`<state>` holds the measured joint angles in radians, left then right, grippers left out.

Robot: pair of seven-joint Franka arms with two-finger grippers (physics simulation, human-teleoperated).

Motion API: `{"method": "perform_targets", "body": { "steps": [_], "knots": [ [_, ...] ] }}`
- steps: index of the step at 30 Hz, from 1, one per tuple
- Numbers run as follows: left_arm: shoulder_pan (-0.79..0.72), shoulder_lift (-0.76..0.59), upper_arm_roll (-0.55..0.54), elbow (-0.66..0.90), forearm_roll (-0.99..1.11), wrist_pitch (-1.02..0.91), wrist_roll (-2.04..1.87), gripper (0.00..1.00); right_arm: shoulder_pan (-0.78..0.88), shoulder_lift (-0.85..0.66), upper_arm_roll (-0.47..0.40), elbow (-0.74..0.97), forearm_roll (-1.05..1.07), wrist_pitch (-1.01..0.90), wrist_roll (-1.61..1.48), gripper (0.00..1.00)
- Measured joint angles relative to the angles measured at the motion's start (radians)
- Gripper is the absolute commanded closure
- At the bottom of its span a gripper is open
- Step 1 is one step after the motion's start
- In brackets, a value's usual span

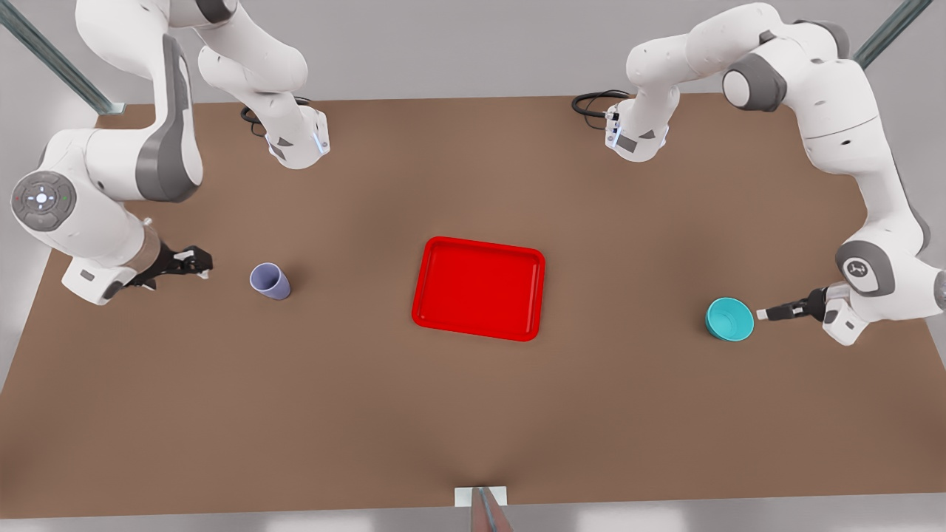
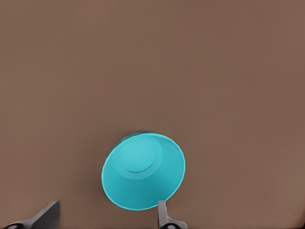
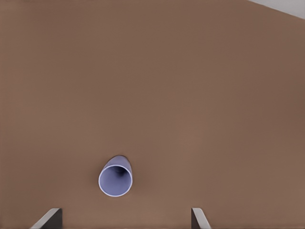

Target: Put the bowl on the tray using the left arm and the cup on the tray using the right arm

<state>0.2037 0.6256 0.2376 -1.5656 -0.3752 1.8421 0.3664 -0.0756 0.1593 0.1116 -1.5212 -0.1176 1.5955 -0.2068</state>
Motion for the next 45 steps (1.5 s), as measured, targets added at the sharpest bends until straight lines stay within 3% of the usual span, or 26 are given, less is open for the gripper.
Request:
{"method": "perform_targets", "body": {
  "steps": [4, 14, 15, 17, 21, 28, 32, 36, 45],
  "knots": [
    [0.000, 0.018, -0.001, -0.089, -0.013, 0.093, 0.110, 0.00, 0.012, 0.001, 0.001, 0.001, 0.006, 0.000, -0.001, 0.00],
    [-0.014, 0.097, -0.006, -0.099, -0.046, 0.227, 0.306, 0.00, 0.008, 0.021, 0.002, 0.002, 0.009, 0.004, -0.003, 0.00],
    [-0.018, 0.099, -0.007, -0.099, -0.049, 0.235, 0.320, 0.23, 0.008, 0.023, 0.002, 0.002, 0.009, 0.005, -0.003, 0.00],
    [-0.026, 0.101, -0.007, -0.099, -0.054, 0.246, 0.345, 0.53, 0.008, 0.026, 0.002, 0.003, 0.009, 0.006, -0.003, 0.00],
    [-0.038, 0.098, -0.016, -0.099, -0.057, 0.258, 0.376, 0.79, 0.006, 0.032, 0.002, 0.004, 0.009, 0.008, -0.003, 0.00],
    [-0.119, 0.007, -0.020, -0.095, -0.030, 0.257, 0.359, 0.79, 0.003, 0.042, 0.002, 0.006, 0.011, 0.011, -0.004, 0.00],
    [-0.558, -0.050, -0.018, 0.054, 0.018, 0.179, 0.180, 0.79, 0.002, 0.044, 0.002, 0.005, 0.011, 0.012, -0.004, 0.00],
    [-0.884, 0.061, -0.021, 0.192, 0.030, 0.130, -0.065, 0.79, 0.002, 0.045, 0.002, 0.006, 0.011, 0.012, -0.005, 0.00],
    [-0.965, 0.132, -0.039, 0.137, 0.001, 0.136, -0.485, 0.79, 0.001, 0.052, 0.002, 0.006, 0.011, 0.013, -0.005, 0.00]
  ]
}}
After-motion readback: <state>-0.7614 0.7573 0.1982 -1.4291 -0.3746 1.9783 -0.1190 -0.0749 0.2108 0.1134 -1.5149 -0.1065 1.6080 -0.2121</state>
